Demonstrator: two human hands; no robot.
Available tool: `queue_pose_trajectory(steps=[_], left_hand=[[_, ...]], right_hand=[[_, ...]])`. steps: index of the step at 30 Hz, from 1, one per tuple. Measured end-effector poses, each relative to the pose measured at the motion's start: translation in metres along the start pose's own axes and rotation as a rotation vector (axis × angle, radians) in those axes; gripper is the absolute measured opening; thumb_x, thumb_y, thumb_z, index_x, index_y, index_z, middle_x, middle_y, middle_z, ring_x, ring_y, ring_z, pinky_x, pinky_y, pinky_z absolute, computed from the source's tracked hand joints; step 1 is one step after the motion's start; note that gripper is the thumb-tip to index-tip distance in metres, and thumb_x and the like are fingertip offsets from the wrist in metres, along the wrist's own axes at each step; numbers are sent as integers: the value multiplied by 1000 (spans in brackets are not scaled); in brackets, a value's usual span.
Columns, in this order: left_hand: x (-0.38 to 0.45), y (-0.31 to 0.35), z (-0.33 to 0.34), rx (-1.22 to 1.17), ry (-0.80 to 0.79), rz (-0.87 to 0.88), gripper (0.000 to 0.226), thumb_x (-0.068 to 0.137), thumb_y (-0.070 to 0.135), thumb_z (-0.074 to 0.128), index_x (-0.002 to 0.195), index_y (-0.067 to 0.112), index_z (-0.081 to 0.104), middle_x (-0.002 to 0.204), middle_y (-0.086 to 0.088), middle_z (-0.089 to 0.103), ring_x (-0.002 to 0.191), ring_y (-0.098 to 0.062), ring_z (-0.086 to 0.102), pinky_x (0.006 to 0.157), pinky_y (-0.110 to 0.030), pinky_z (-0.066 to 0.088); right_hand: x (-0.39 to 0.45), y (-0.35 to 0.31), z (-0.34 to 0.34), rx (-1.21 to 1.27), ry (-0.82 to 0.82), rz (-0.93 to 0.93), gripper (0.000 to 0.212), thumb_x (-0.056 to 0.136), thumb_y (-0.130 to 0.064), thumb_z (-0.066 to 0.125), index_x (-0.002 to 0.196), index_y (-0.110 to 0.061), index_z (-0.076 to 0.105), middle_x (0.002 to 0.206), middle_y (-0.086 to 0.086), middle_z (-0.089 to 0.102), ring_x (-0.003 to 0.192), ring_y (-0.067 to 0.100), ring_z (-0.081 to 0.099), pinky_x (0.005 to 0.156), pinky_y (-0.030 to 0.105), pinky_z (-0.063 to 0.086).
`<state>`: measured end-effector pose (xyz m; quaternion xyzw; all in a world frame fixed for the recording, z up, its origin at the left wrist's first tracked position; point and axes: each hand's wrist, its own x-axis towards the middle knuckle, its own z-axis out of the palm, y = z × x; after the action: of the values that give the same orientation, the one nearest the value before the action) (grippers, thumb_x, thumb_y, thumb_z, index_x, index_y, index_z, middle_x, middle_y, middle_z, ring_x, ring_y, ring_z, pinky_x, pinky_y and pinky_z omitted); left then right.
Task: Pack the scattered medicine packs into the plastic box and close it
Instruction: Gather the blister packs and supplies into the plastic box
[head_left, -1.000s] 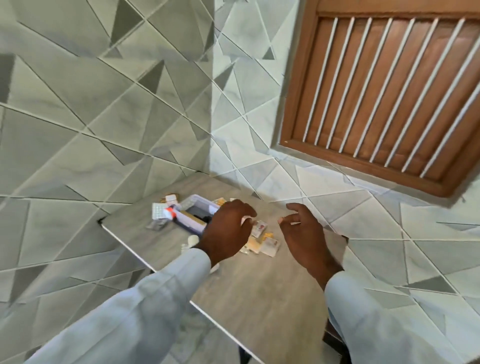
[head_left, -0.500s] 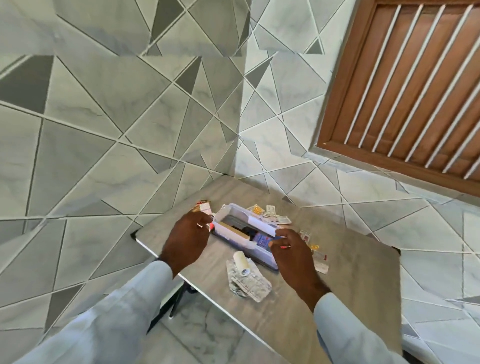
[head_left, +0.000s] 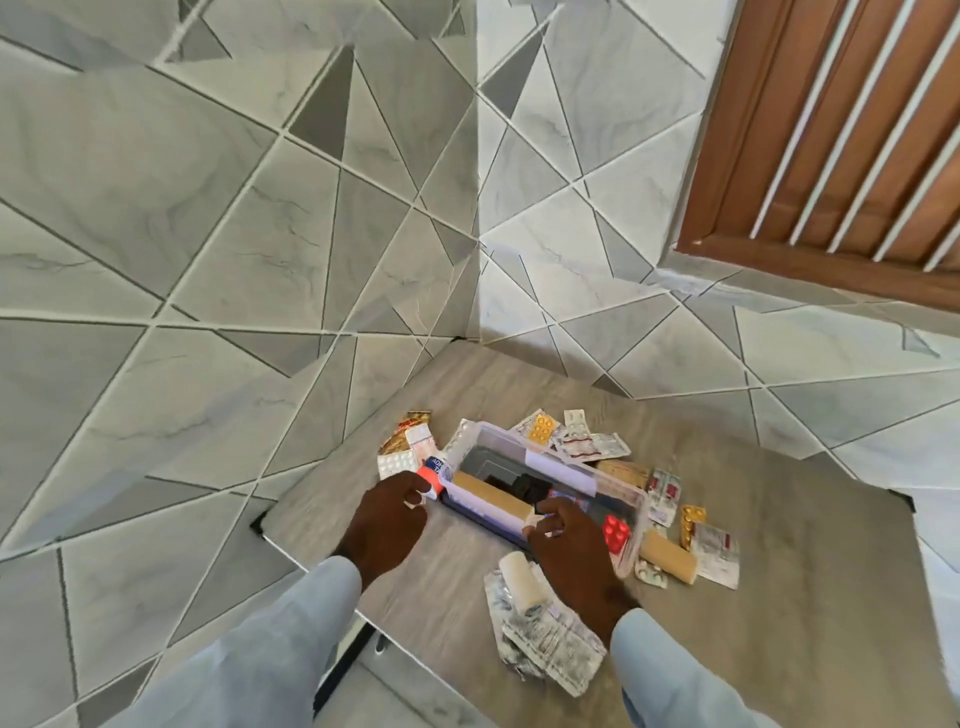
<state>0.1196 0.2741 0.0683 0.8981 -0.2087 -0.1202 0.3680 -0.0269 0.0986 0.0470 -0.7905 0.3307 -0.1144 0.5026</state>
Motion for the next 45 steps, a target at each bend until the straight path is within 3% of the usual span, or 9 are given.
queue_pose_trajectory(steps=[8, 12, 15, 22, 28, 32, 37, 41, 45], left_hand=[[71, -53, 5, 48, -206, 29, 21, 83, 14, 61, 88, 34, 55, 98, 0, 63, 86, -19, 57, 76, -23, 39], [107, -80, 0, 94, -322, 36, 20, 83, 13, 56, 96, 28, 60, 102, -2, 66, 90, -20, 58, 75, -22, 39], [137, -104, -12, 116, -365, 41, 20, 82, 16, 58, 98, 27, 62, 111, -5, 68, 98, -24, 61, 81, -25, 45], [170, -126, -21, 108, -389, 16, 23, 82, 20, 66, 104, 18, 58, 105, -9, 66, 98, -27, 62, 76, -27, 45], [181, -132, -11, -5, -305, -145, 70, 74, 27, 77, 132, 15, 40, 129, -14, 54, 116, -34, 55, 94, -42, 49], [186, -133, -1, -10, -323, -201, 66, 80, 25, 71, 135, 16, 36, 133, -14, 54, 119, -36, 54, 97, -43, 47], [186, -137, 7, -23, -320, -245, 50, 87, 17, 61, 131, 15, 38, 129, -13, 58, 114, -36, 57, 91, -40, 50], [185, -143, 0, -34, -329, -263, 23, 93, 22, 49, 115, 16, 52, 118, -11, 63, 103, -31, 60, 77, -32, 46], [187, -154, -8, -67, -369, -233, 15, 91, 12, 48, 96, 21, 58, 113, -7, 64, 90, -20, 54, 75, -27, 40]], right_hand=[[25, 4, 51, 42, 53, 128, 22, 83, -15, 67, 102, -22, 58, 83, -1, 64, 73, 8, 59, 57, 10, 42], [36, -13, 89, 6, 122, 185, 23, 81, -15, 69, 97, -25, 57, 68, -5, 60, 63, 6, 56, 57, 10, 41], [45, -24, 123, -50, 139, 217, 27, 80, -18, 70, 98, -29, 54, 80, -8, 61, 73, 6, 57, 60, 3, 40], [48, -29, 166, -111, 81, 377, 31, 80, -33, 72, 103, -34, 51, 97, -7, 60, 88, 9, 59, 78, 22, 50], [68, -22, 197, 93, 74, 635, 56, 68, -36, 79, 116, -21, 54, 103, 1, 63, 89, 18, 64, 79, 34, 58], [83, -16, 221, 108, 109, 676, 73, 59, -42, 81, 122, -19, 52, 112, 6, 64, 98, 26, 65, 85, 41, 57], [92, -24, 238, 12, 136, 672, 55, 73, -29, 76, 122, -17, 53, 121, 5, 59, 107, 24, 60, 86, 29, 49], [93, -26, 244, -1, 120, 657, 18, 77, -16, 65, 92, -22, 57, 103, 3, 64, 89, 20, 61, 79, 33, 53], [94, -25, 247, 25, 118, 627, 10, 77, -12, 62, 78, -22, 59, 89, 1, 65, 75, 14, 59, 62, 24, 45]])
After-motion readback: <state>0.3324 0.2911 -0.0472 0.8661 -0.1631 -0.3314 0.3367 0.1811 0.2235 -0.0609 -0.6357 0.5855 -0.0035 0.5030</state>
